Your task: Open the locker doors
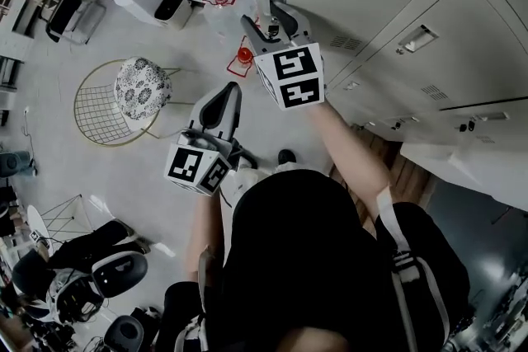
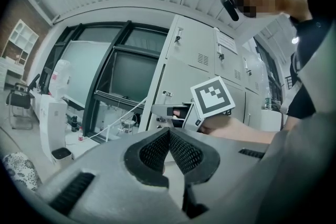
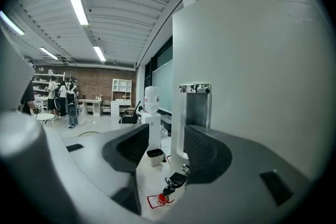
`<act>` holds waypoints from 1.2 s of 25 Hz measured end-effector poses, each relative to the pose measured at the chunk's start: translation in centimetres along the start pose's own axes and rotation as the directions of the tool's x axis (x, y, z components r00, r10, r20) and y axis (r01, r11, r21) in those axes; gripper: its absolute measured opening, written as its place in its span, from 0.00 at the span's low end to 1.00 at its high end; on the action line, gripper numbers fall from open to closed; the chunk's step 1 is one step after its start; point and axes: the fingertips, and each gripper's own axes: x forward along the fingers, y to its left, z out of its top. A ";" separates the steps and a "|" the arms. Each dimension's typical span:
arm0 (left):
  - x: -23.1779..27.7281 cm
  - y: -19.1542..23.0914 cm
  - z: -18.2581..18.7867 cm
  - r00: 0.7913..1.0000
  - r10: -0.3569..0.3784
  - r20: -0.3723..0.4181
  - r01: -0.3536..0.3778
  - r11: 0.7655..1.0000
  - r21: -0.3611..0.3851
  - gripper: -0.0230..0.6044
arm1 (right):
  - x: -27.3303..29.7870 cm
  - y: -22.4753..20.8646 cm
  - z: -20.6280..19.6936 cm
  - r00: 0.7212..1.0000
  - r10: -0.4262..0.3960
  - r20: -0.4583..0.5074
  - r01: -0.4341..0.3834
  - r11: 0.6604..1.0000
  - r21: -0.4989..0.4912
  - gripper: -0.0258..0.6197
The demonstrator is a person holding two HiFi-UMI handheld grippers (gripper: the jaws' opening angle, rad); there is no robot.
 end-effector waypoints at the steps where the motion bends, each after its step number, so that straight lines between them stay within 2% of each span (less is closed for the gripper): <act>1: -0.1 -0.2 0.0 1.000 0.007 0.000 -0.007 1.000 0.002 0.06 | -0.2 0.1 0.0 1.000 0.004 0.000 -0.004 1.000 -0.001 0.35; 6: -0.9 -1.0 -0.3 0.999 0.043 0.009 -0.043 0.999 -0.011 0.06 | -1.4 0.8 -0.2 1.000 0.012 -0.009 -0.012 1.000 -0.012 0.35; 11: -1.4 -1.8 -0.8 0.999 0.032 -0.006 -0.032 0.999 -0.016 0.06 | -2.5 1.2 -0.3 0.999 0.018 -0.028 -0.018 1.000 -0.012 0.31; 22: -2.7 -1.9 -0.6 0.998 -0.050 -0.038 0.050 0.998 -0.024 0.06 | -4.7 2.5 -0.4 0.997 -0.056 -0.046 0.056 0.998 0.005 0.28; 25: -3.2 -2.4 -0.4 0.993 -0.112 -0.033 0.111 0.994 -0.010 0.06 | -5.5 2.7 -0.7 0.994 -0.092 -0.058 0.093 0.996 0.005 0.28; 30: -4.4 -2.8 -0.2 0.986 -0.161 -0.037 0.160 0.987 -0.023 0.06 | -7.1 3.1 -1.0 0.986 -0.151 -0.066 0.152 0.988 0.013 0.26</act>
